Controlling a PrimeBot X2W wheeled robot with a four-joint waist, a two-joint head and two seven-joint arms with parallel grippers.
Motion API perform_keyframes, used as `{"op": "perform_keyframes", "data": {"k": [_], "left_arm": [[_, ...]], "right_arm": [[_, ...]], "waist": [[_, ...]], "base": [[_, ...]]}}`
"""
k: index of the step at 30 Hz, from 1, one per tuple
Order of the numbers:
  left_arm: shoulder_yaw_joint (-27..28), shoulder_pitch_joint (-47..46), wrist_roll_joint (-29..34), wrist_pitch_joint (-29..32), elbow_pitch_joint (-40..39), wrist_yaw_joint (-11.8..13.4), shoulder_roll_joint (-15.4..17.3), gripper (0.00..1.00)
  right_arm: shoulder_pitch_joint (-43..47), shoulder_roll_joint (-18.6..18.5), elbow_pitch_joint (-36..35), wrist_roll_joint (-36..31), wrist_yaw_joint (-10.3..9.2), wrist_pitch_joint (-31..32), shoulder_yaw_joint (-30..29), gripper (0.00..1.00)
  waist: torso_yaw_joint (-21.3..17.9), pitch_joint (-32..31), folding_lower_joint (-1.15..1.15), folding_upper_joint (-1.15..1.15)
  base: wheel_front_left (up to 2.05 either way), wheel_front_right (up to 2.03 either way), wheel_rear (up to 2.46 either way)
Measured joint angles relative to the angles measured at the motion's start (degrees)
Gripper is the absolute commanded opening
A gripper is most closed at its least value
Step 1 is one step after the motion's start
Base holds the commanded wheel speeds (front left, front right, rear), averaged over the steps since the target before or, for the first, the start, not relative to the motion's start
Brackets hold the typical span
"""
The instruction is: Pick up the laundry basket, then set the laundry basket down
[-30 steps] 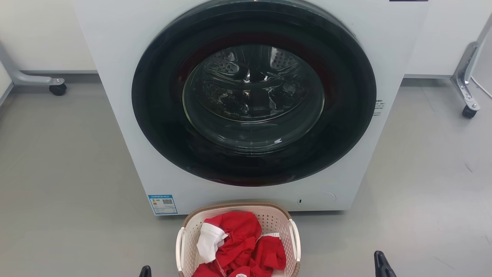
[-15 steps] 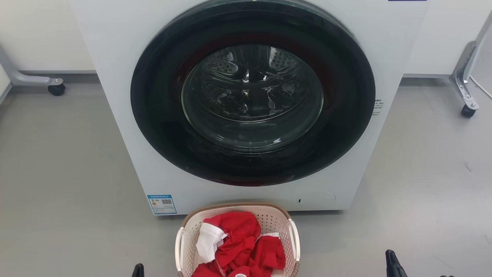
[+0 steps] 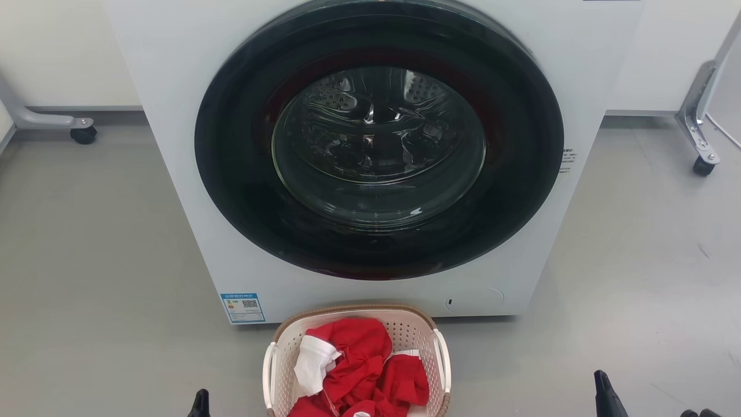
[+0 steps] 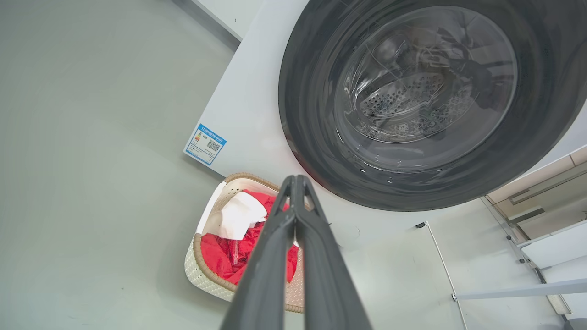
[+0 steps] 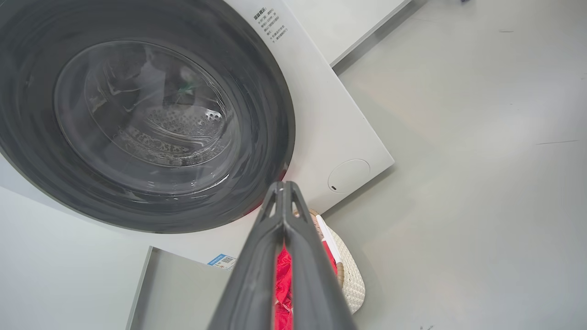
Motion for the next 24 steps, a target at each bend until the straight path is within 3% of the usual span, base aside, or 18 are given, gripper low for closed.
{"op": "perform_keyframes", "data": {"k": [24], "left_arm": [[4.21,-2.76,-16.13,4.76,1.92,-3.07,-0.57,0.0]], "right_arm": [[-3.07,0.51,2.65,17.17,3.48,4.55,-5.6,0.0]], "waist": [[-0.26,0.1,0.0,0.0]], "base": [[0.0,0.0,0.0]]}}
